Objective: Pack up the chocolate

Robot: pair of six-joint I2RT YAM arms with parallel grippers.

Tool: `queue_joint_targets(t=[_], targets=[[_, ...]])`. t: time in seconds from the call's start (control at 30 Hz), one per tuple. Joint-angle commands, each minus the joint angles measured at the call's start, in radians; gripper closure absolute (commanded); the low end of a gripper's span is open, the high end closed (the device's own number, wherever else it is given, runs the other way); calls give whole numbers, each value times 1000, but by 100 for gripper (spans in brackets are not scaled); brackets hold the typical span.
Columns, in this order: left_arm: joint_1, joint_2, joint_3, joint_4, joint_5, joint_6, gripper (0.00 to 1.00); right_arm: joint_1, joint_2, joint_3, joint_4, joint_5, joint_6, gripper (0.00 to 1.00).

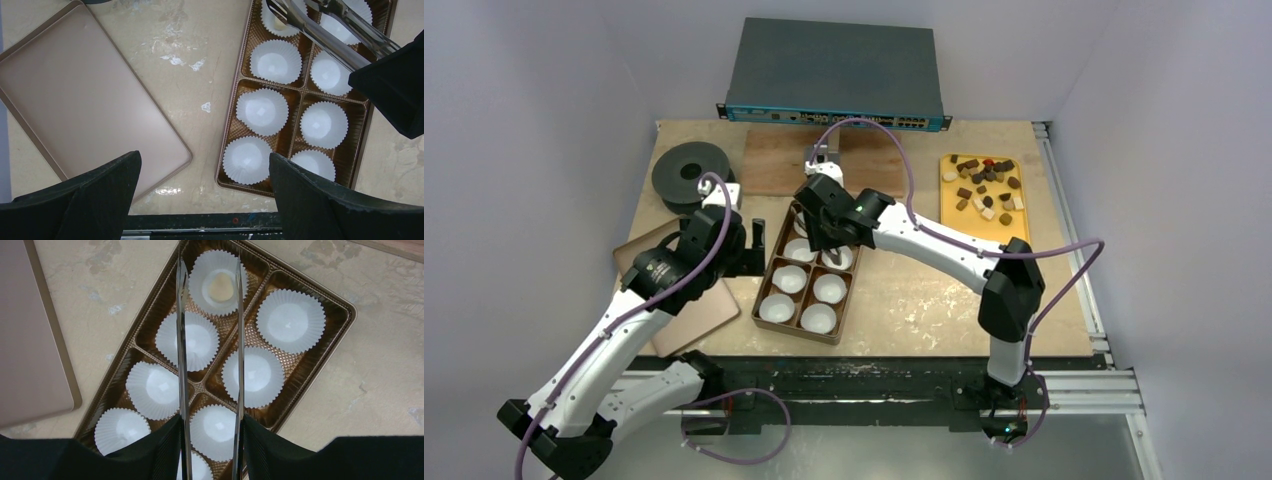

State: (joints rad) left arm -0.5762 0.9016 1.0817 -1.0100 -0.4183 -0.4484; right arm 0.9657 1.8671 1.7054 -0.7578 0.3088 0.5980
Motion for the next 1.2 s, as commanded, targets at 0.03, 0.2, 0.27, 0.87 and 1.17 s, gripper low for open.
queue_joint_targets(t=[0.03,0.2,0.27,0.87,1.17], targets=[[5,-2,42,35,28,32,0,-2,-96,43,-20,45,-5,52],[6,2,51,44,48,39,0,-19,-187,-4,-49,87,-1,52],[5,6,57,47,57,40,0,-38,-237,-64,-47,89,8,52],[5,41,73,78,136,58,0,-423,-597,-483,-31,101,-7,51],[5,44,71,87,150,66,0,-585,-559,-549,38,67,-50,52]])
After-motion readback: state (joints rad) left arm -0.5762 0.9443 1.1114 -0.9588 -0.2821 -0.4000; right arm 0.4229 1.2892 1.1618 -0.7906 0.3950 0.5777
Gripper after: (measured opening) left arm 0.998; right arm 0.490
